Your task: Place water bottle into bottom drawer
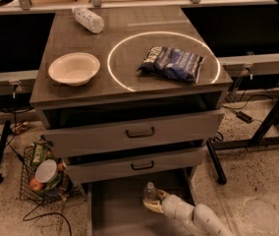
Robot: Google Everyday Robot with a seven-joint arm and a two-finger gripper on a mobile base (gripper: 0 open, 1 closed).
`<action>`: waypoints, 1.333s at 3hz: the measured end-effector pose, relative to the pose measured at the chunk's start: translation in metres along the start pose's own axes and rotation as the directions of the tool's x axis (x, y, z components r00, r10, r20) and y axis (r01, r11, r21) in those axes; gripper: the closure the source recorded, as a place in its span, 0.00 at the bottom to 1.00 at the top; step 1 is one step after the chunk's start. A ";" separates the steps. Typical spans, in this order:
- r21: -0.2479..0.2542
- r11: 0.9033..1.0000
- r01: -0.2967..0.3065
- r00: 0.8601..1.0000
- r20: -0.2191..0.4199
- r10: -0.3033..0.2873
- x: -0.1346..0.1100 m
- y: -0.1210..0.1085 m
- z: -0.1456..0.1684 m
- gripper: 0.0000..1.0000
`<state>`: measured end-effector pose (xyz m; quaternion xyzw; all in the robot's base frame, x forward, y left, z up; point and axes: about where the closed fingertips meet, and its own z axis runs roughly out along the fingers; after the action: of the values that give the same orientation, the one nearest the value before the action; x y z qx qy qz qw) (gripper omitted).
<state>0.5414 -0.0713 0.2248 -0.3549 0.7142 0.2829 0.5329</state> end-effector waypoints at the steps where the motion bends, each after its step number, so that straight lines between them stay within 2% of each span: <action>1: -0.019 0.999 0.038 0.999 -0.025 -0.039 0.025 -0.012 0.009 0.78; 3: -0.044 0.997 0.065 0.996 -0.064 -0.068 0.045 -0.021 0.015 0.31; 4: -0.041 0.997 0.063 0.994 -0.083 -0.067 0.053 -0.023 0.010 0.08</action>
Offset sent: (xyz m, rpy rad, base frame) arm 0.0220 -0.0189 -0.0519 -0.1006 -0.0107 0.0610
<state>0.5557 -0.0876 0.1706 -0.3999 0.7186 0.2639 0.5041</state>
